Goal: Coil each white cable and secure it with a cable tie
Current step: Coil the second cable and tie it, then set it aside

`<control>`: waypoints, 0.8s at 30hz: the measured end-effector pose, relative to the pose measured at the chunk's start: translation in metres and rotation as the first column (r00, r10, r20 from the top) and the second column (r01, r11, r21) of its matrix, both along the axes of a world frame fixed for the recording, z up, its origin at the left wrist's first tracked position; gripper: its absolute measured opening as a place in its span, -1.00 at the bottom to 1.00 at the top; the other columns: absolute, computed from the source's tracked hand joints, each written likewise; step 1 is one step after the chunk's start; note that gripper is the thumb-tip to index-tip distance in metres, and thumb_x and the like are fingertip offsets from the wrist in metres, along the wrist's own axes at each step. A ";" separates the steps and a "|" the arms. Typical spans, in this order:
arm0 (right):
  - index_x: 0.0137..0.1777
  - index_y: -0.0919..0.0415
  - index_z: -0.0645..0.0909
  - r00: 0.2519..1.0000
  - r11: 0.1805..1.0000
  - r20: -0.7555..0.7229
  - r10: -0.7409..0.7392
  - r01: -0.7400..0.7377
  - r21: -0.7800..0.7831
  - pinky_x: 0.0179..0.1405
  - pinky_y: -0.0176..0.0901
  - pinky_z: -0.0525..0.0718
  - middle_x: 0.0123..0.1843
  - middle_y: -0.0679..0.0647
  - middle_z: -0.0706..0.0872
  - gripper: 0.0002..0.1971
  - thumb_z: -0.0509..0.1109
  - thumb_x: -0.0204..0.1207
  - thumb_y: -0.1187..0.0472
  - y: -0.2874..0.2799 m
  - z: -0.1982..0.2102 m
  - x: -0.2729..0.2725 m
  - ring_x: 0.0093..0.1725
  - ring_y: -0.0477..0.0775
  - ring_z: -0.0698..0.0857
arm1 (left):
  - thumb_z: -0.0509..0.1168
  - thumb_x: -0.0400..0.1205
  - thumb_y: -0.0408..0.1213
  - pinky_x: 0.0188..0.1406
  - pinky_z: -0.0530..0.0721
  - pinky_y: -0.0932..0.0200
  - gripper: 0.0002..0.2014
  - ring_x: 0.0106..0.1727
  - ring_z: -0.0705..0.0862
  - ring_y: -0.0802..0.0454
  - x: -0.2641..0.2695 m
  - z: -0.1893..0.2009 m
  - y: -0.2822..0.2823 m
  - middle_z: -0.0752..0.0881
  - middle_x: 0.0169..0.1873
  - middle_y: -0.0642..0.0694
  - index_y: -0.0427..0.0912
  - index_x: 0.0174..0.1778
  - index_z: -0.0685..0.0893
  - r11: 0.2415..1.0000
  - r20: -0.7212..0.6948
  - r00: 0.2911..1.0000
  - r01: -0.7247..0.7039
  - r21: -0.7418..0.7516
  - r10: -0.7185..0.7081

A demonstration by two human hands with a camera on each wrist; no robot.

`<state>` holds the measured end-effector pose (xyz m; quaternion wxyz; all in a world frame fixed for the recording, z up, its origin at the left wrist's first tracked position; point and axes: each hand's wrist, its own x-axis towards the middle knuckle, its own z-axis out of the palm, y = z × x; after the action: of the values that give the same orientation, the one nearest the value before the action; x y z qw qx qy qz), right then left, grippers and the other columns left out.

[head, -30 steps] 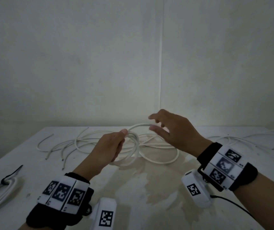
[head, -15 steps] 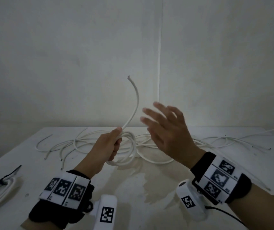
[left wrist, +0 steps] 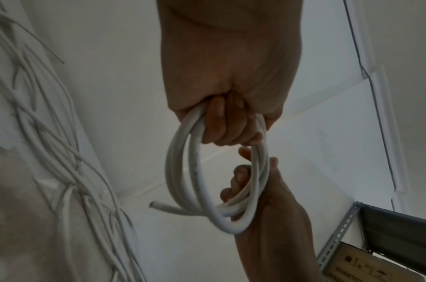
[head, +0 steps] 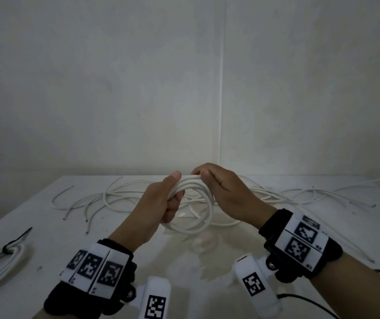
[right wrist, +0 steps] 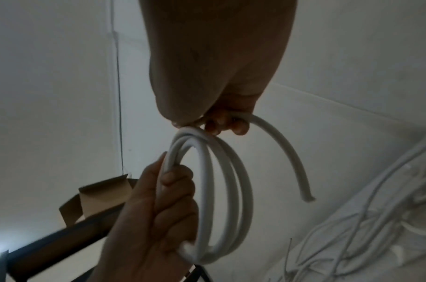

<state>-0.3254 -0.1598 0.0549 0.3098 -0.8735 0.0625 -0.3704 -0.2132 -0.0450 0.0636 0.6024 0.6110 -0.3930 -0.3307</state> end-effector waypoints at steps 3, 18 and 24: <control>-0.03 0.14 0.61 0.998 0.996 -0.052 0.032 -0.028 0.090 -0.28 -0.43 0.45 -0.28 -0.07 0.58 -0.76 0.25 0.58 -0.01 0.008 0.004 -0.004 -0.32 -0.23 0.52 | 0.06 0.70 -0.05 -0.70 0.09 0.37 -0.53 -0.70 0.15 0.17 -0.001 -0.001 -0.004 0.25 -0.72 0.08 -0.17 -0.52 0.43 0.997 -0.024 0.998 -0.061 -0.054 0.060; -0.16 0.27 0.58 0.982 0.954 -0.178 0.056 0.000 0.298 -0.42 -0.41 0.42 -0.47 -0.04 0.51 -0.82 0.25 0.61 0.21 -0.004 0.017 -0.018 -0.47 -0.17 0.43 | -0.03 0.69 0.03 -0.48 0.48 0.25 -0.55 -0.61 0.39 0.17 0.009 0.000 -0.006 0.43 -0.64 0.10 -0.20 -0.33 0.54 0.990 0.123 0.983 0.138 0.021 -0.139; 0.00 0.17 0.60 0.984 0.914 -0.116 0.135 -0.078 0.399 -0.31 -0.42 0.50 -0.35 -0.06 0.56 -0.91 0.27 0.59 0.24 -0.001 0.020 -0.017 -0.40 -0.25 0.53 | -0.01 0.72 -0.02 -0.73 0.21 0.37 -0.53 -0.70 0.21 0.21 -0.002 -0.001 -0.013 0.27 -0.72 0.12 -0.21 -0.42 0.46 0.991 -0.104 0.994 -0.053 -0.120 0.040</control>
<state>-0.3420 -0.1609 0.0746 0.4932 -0.8196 0.1095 -0.2701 -0.2156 -0.0578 0.0622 0.6653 0.5645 -0.3673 -0.3223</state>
